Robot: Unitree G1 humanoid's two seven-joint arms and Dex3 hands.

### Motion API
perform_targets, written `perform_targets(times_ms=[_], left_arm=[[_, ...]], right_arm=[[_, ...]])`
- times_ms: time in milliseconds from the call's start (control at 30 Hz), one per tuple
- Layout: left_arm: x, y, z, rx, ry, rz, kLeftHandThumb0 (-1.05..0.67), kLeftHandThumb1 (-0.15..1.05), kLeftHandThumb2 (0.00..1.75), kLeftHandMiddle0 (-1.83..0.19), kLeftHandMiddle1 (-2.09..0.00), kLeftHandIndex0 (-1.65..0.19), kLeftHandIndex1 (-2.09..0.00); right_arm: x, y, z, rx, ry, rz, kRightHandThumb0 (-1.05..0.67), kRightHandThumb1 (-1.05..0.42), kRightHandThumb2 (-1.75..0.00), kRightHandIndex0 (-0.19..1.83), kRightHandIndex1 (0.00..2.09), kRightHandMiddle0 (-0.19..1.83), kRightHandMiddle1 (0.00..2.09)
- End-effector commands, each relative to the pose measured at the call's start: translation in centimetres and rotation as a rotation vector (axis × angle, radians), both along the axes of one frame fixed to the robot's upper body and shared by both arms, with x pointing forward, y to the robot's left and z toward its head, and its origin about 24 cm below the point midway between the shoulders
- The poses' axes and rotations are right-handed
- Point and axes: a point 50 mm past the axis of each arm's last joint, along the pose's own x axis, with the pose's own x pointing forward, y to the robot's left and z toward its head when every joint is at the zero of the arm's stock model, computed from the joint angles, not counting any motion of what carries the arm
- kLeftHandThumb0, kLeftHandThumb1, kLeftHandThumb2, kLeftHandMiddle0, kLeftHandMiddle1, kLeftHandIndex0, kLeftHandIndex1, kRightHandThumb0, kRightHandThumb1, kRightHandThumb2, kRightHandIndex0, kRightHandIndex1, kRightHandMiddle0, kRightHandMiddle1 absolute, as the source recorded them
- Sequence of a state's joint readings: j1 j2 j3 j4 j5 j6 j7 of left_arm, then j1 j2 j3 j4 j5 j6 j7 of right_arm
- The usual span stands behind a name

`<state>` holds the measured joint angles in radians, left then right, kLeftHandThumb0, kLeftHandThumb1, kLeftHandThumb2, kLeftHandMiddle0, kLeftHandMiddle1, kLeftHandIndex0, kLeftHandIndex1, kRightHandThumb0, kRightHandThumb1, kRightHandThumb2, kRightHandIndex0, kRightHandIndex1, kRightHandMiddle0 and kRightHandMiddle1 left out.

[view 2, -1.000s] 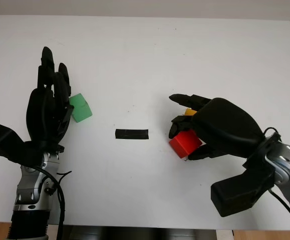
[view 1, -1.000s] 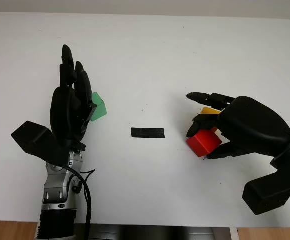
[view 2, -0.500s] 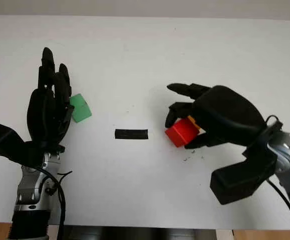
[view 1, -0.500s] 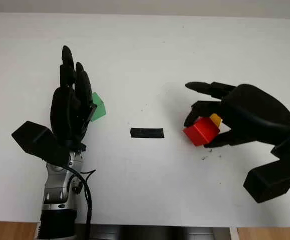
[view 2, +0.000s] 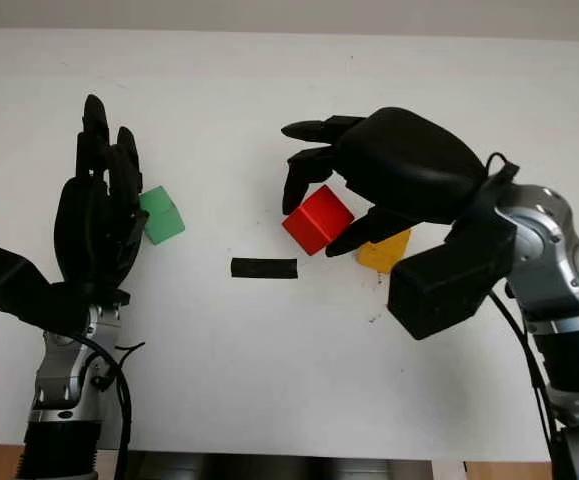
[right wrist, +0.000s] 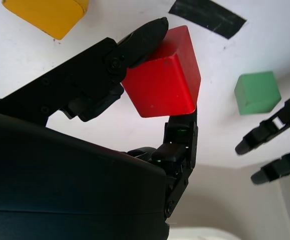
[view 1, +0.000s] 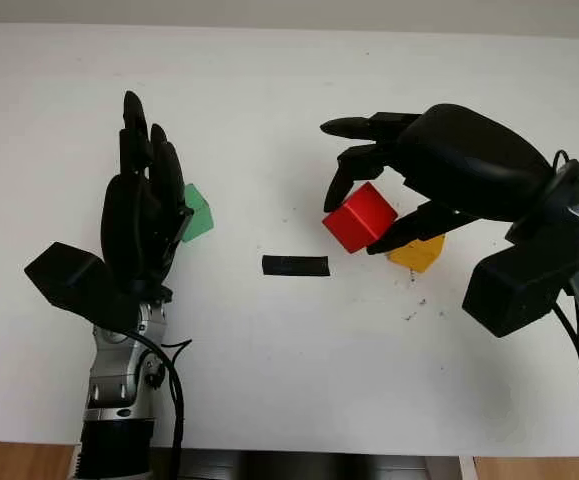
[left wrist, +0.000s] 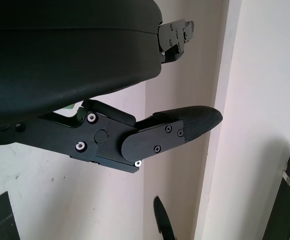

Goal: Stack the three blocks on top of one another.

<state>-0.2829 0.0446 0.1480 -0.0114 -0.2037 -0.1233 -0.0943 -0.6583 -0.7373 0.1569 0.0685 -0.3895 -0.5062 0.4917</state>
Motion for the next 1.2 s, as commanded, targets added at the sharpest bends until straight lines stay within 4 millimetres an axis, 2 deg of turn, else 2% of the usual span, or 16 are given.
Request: perform_targets(times_ms=[0, 133, 533, 1167], left_arm=[[-0.3, 0.0, 0.1, 0.001, -0.009, 0.002, -0.61, 1.05, 0.65, 0.19, -0.03, 0.19, 0.0], [-0.3, -0.1, 0.1, 0.0, -0.008, 0.001, -0.62, 1.05, 0.64, 0.19, -0.04, 0.19, 0.0], [-0.2, -0.5, -0.1, -0.015, 0.008, -0.007, -0.64, 1.05, 0.62, 0.19, -0.04, 0.19, 0.0], [-0.2, -0.6, -0.4, -0.022, 0.012, -0.013, -0.65, 1.05, 0.61, 0.19, -0.01, 0.19, 0.0]], right_arm=[[0.4, 0.8, 0.4, -0.028, -0.012, 0.047, -0.47, -0.87, -0.07, 0.33, 0.06, 0.61, 1.32], [1.4, 1.5, 0.1, -0.107, 0.02, 0.093, -0.5, -0.89, -0.06, 0.29, 0.05, 0.58, 1.36], [3.0, 3.4, -0.3, -0.294, 0.032, 0.157, -0.48, -0.87, -0.06, 0.3, 0.05, 0.59, 1.27], [3.9, 5.9, -1.0, -0.378, -0.03, 0.234, -0.48, -0.92, -0.06, 0.26, 0.05, 0.48, 1.32]])
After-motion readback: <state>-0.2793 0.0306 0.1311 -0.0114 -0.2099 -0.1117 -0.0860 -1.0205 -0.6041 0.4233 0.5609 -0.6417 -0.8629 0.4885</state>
